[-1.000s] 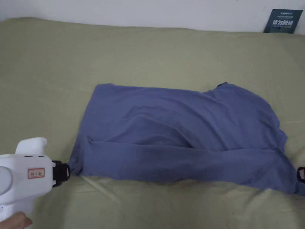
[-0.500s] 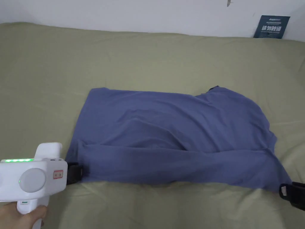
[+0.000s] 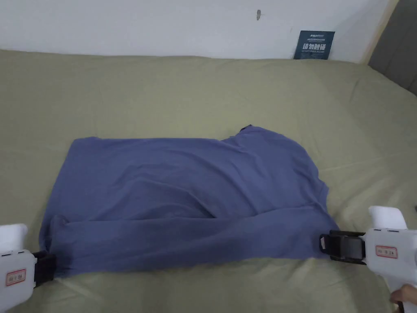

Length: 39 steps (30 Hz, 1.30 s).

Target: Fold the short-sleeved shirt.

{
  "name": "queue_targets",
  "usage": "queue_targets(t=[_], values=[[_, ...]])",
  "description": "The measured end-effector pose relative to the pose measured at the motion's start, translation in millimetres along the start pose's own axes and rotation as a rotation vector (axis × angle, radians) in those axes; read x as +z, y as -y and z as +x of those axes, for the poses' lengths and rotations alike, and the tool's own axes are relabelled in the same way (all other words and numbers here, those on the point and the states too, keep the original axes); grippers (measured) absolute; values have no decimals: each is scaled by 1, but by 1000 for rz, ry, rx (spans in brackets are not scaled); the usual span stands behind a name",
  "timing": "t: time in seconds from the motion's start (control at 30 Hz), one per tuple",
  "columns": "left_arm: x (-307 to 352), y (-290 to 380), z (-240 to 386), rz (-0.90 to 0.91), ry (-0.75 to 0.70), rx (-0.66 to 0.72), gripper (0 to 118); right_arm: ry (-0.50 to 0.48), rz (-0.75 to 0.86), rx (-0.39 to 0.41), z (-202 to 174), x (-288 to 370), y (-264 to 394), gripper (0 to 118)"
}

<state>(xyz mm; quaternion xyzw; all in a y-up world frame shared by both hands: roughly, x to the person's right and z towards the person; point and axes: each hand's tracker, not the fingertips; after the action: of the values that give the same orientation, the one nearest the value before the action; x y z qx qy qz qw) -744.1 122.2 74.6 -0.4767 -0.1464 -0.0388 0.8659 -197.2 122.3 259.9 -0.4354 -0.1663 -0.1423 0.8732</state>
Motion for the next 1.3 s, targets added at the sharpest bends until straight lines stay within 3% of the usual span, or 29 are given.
queue_targets(t=[0.03, 0.07, 0.1, 0.17, 0.2, 0.23, 0.33, 0.43, 0.6, 0.83, 0.87, 0.9, 0.93, 0.97, 1.0, 1.1, 1.17, 1.23, 1.27, 1.3], values=[[0, -1, 1, -2, 3, 0, 17, -38, -40, -32, 4, -12, 0, 48], [-1, -1, 3, -7, 3, 2, 17, -55, -102, -63, 6, -25, 0, 21], [-1, 0, 1, -14, 2, 3, 17, -40, -168, -111, 4, -37, 3, 6], [2, -1, 3, -19, 6, 1, 17, 0, -94, 32, -6, -22, 3, 6], [4, -1, 4, -19, 7, 2, 17, -46, -96, 36, -10, -13, -2, 6], [7, 1, 0, -15, 15, -1, 16, -93, -97, -17, -11, -7, -6, 6], [16, 0, 0, -12, 11, -12, 10, 0, -50, 113, -24, 12, -5, 6], [36, 5, -5, 22, -7, -15, 6, -68, -32, 17, -19, 34, -9, 6], [61, 16, -21, 33, -11, -36, 0, -84, 1, 13, -7, 66, -4, 6], [47, 24, -27, 73, 53, -45, 1, -110, -7, -48, -7, 43, 1, 6], [45, 23, -23, 64, 41, -45, 4, -109, -13, -50, -8, 41, 1, 6], [41, 22, -22, 51, 31, -61, 20, -110, -16, -45, -8, 39, 1, 6], [38, 22, -21, 56, 35, -68, 59, -108, -18, -46, -8, 39, 2, 6], [35, 20, -22, 55, 47, -67, 86, -107, -23, -50, -8, 39, 3, 6], [31, 16, -24, 37, 60, -64, 96, -106, -23, -54, -7, 39, 3, 6], [16, 13, -24, 13, 23, -20, 91, -115, -23, -74, -6, 43, 5, 6], [1, 10, -30, 0, 40, 13, 53, -119, -27, -83, -6, 43, 5, 6], [-13, 10, -31, -69, 100, 58, 34, -114, -33, -77, -5, 39, 5, 6], [-18, 11, -28, -77, 62, 61, 14, -106, -36, -68, -6, 38, 5, 6], [-14, 14, -21, -49, -100, 11, 7, -102, -38, -64, -7, 37, 6, 6]])
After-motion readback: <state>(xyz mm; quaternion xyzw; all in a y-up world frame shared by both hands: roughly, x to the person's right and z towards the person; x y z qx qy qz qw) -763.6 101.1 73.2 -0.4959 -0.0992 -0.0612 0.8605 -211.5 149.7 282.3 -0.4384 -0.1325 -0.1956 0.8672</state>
